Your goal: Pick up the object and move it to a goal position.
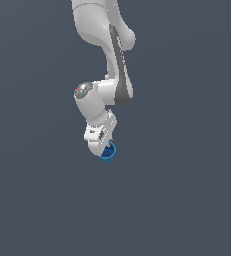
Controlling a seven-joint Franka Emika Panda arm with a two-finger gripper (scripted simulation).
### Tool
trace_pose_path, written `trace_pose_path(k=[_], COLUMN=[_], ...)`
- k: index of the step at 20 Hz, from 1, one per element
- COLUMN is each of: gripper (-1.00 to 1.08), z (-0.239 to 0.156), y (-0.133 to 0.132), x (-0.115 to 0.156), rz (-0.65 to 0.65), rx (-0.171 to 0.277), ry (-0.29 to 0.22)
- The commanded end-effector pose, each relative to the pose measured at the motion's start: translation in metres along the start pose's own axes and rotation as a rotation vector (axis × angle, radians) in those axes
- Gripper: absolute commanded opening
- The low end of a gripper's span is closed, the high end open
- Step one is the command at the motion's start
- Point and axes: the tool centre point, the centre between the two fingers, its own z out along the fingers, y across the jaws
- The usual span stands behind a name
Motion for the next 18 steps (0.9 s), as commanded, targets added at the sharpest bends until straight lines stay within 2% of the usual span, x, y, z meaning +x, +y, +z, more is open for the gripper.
trace_pose_path(k=[1, 8, 18], gripper=[-1.0, -1.0, -1.0], z=[-0.01, -0.051, -0.139], y=[-0.001, -0.01, -0.028], x=[0.009, 0.049, 0.135], rz=[-0.002, -0.003, -0.005], rx=[-0.003, -0.002, 0.0], ry=[0.0, -0.002, -0.002])
